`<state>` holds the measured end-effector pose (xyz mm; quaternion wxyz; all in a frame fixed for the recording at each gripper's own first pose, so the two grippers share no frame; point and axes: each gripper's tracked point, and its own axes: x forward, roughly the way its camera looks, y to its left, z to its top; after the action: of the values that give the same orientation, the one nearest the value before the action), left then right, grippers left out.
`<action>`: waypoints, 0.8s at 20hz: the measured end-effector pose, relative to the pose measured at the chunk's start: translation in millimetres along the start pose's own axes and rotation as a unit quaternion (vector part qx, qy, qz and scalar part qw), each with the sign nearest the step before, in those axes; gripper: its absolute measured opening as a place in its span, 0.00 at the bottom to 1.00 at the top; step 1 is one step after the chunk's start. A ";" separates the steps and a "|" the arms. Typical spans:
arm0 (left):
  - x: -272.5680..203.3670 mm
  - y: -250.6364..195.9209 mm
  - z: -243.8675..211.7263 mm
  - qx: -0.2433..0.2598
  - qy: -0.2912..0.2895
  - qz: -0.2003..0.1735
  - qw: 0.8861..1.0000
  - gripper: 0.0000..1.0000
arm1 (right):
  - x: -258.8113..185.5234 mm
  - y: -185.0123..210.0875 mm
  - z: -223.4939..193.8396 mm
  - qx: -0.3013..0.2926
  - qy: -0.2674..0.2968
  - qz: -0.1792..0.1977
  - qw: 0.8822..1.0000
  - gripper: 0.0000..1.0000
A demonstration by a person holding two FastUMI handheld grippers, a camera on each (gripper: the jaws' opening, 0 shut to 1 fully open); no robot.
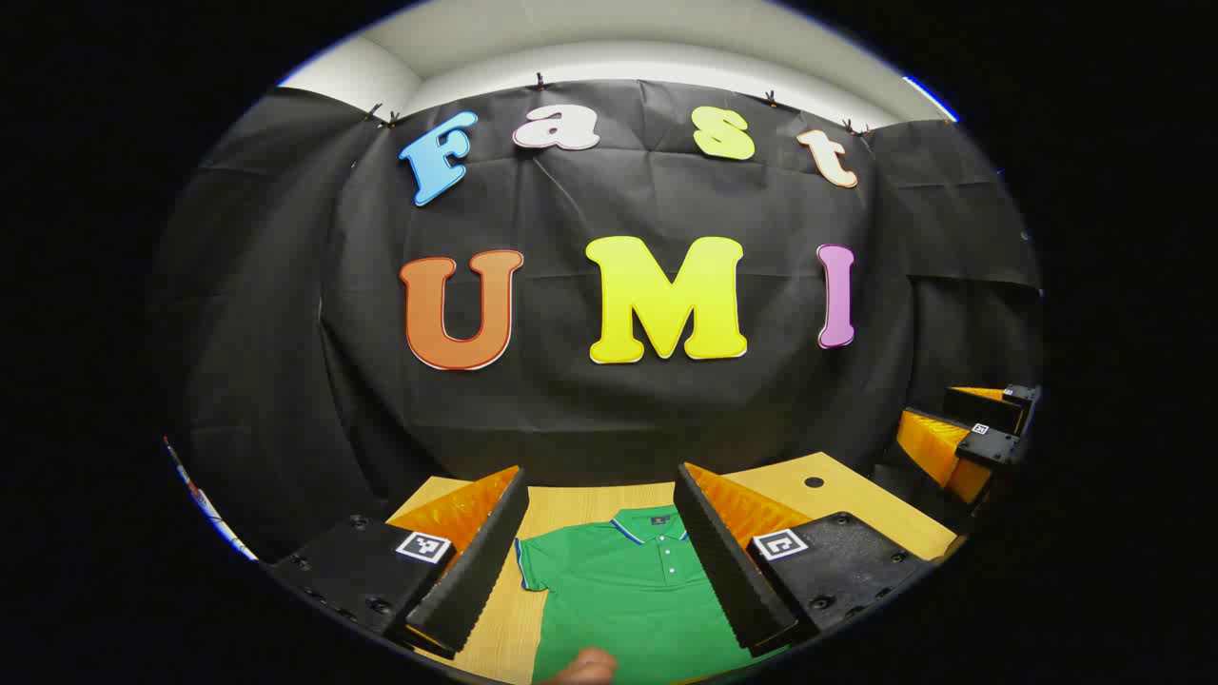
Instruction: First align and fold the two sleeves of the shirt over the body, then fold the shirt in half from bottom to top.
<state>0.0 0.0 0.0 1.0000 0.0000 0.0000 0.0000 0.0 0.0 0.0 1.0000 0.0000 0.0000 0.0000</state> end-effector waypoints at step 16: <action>21.1 -19.2 -9.7 -0.003 0.012 0.017 1.000 0.99 | 35.8 -19.8 -28.6 -0.006 0.030 0.015 0.999 0.96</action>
<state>21.1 -19.2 -9.7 0.9998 -0.0028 0.0117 0.0165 35.8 -19.8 -28.6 0.9994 -0.0065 0.0295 0.0154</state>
